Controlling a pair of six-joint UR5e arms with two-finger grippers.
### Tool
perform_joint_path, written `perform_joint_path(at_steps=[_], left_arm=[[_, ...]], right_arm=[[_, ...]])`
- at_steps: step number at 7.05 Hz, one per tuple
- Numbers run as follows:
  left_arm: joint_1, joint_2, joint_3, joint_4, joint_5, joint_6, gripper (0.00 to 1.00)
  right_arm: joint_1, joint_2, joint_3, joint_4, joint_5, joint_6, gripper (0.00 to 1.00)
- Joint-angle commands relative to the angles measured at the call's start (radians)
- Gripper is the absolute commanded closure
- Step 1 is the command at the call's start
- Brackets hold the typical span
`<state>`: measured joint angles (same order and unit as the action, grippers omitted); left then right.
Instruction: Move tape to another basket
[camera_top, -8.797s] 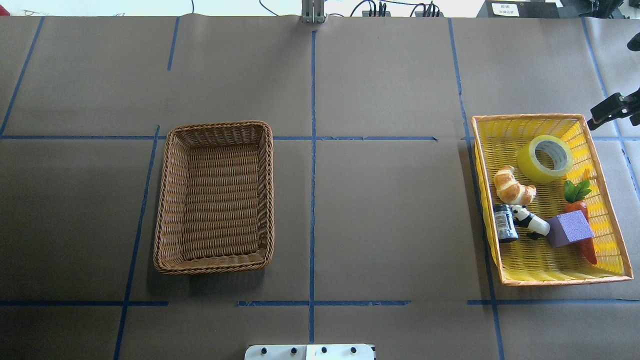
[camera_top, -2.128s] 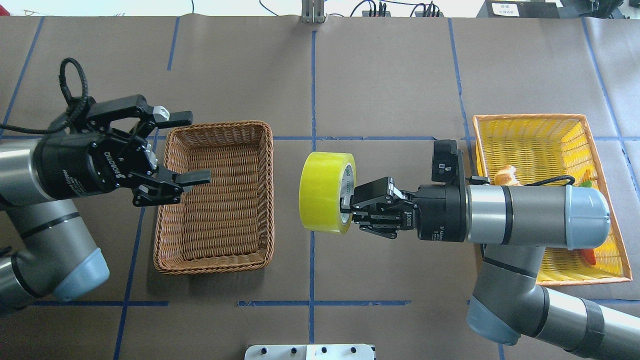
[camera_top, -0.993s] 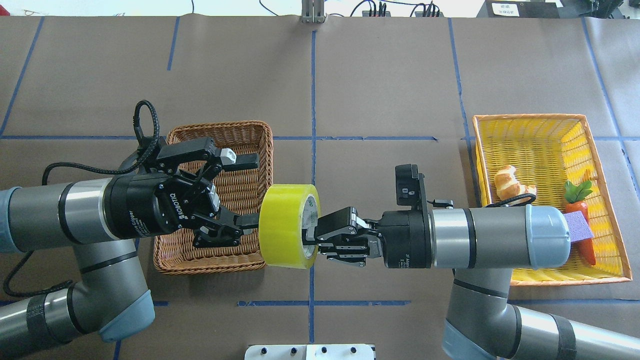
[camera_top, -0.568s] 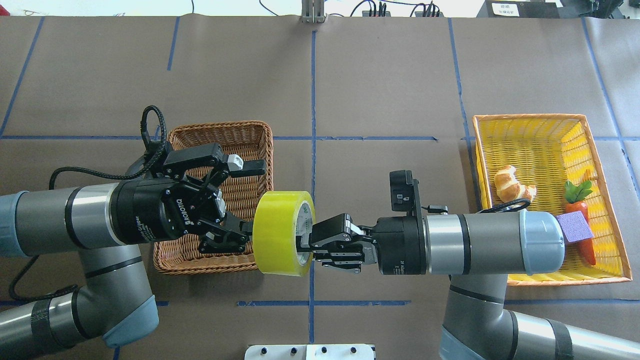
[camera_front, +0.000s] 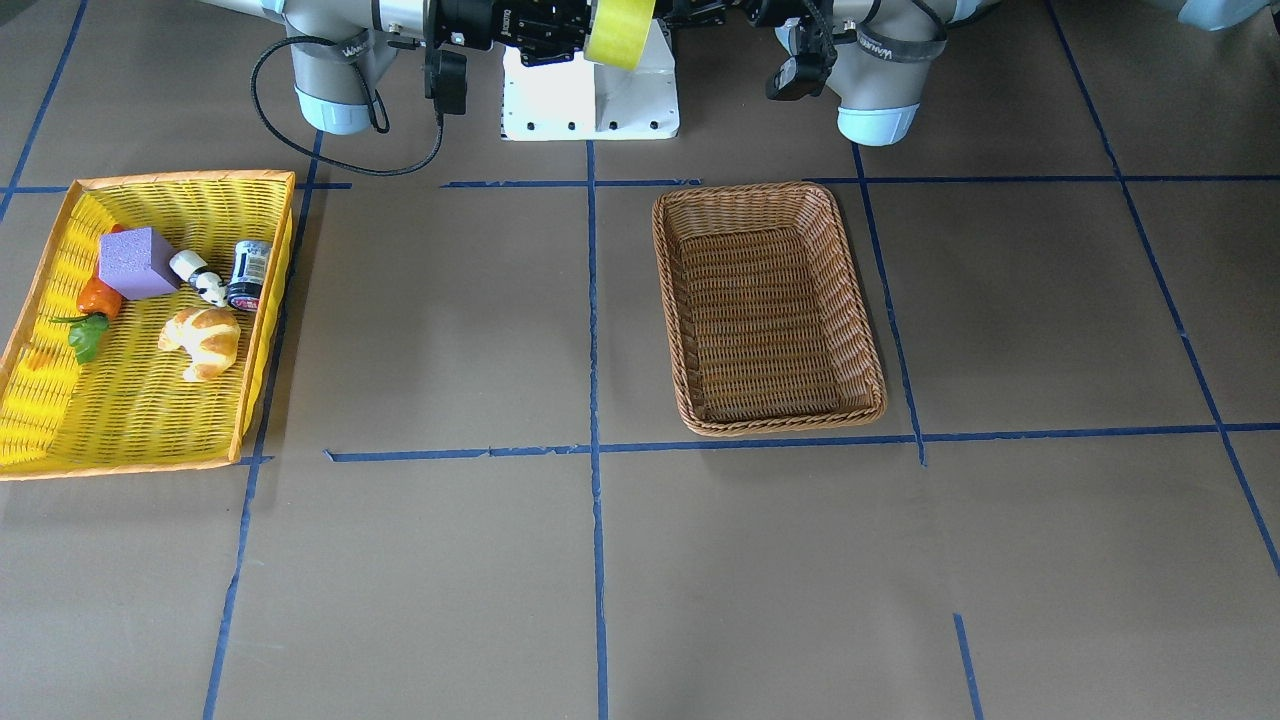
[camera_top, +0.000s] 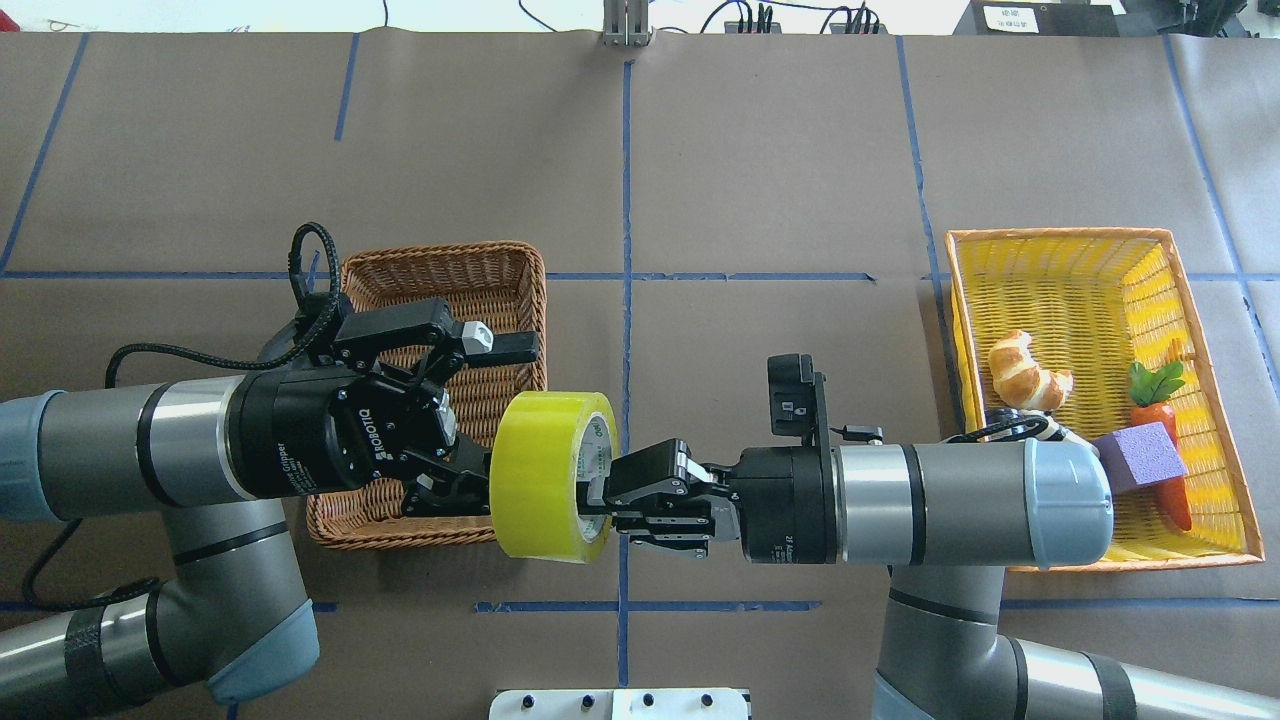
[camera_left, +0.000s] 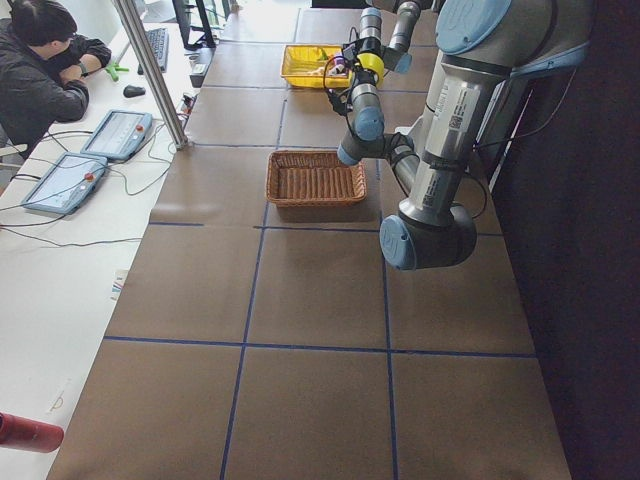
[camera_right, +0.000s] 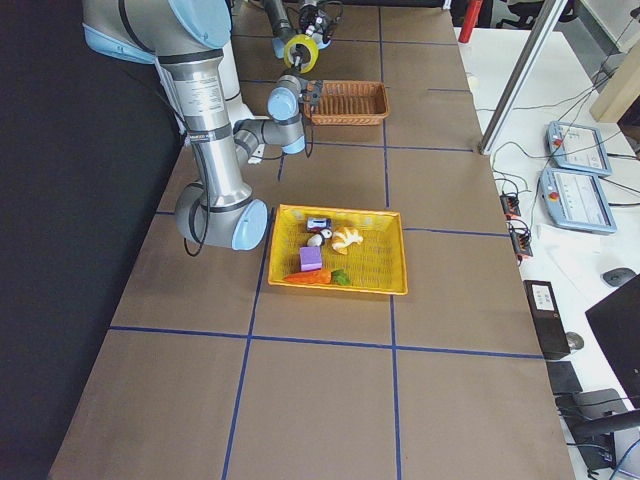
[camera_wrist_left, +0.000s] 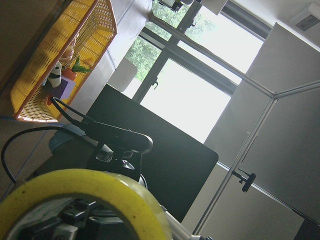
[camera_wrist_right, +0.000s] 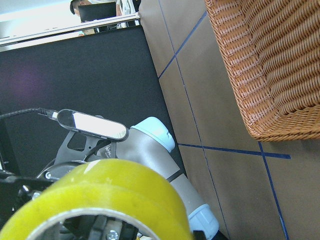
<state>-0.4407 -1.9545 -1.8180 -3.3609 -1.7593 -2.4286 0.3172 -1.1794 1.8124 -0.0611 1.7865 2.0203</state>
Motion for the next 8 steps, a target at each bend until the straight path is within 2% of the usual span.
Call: perform_joint_path(at_steps=[1, 2, 3, 4, 6, 8], left_arm=[[0.0, 0.0, -0.001, 0.0, 0.0, 0.0, 0.2], [0.0, 0.006, -0.004, 0.0, -0.002, 0.002, 0.32], [0.0, 0.006, -0.006, -0.002, 0.0, 0.002, 0.5], [0.0, 0.008, -0.004, 0.0, -0.002, 0.0, 0.7], [0.0, 0.014, -0.009, 0.0, -0.006, 0.0, 0.92], [-0.009, 0.022, -0.023, 0.0, -0.015, 0.002, 0.98]], right_arm=[[-0.001, 0.001, -0.001, 0.001, 0.001, -0.002, 0.87], [-0.001, 0.001, 0.001, 0.006, 0.002, 0.0, 0.59], [-0.003, 0.001, -0.001, 0.001, 0.001, -0.002, 0.05], [-0.001, 0.003, 0.001, 0.003, 0.001, -0.002, 0.01], [-0.001, 0.003, 0.001, 0.004, 0.001, -0.002, 0.01], [0.0, 0.001, 0.001, 0.004, 0.001, -0.002, 0.01]])
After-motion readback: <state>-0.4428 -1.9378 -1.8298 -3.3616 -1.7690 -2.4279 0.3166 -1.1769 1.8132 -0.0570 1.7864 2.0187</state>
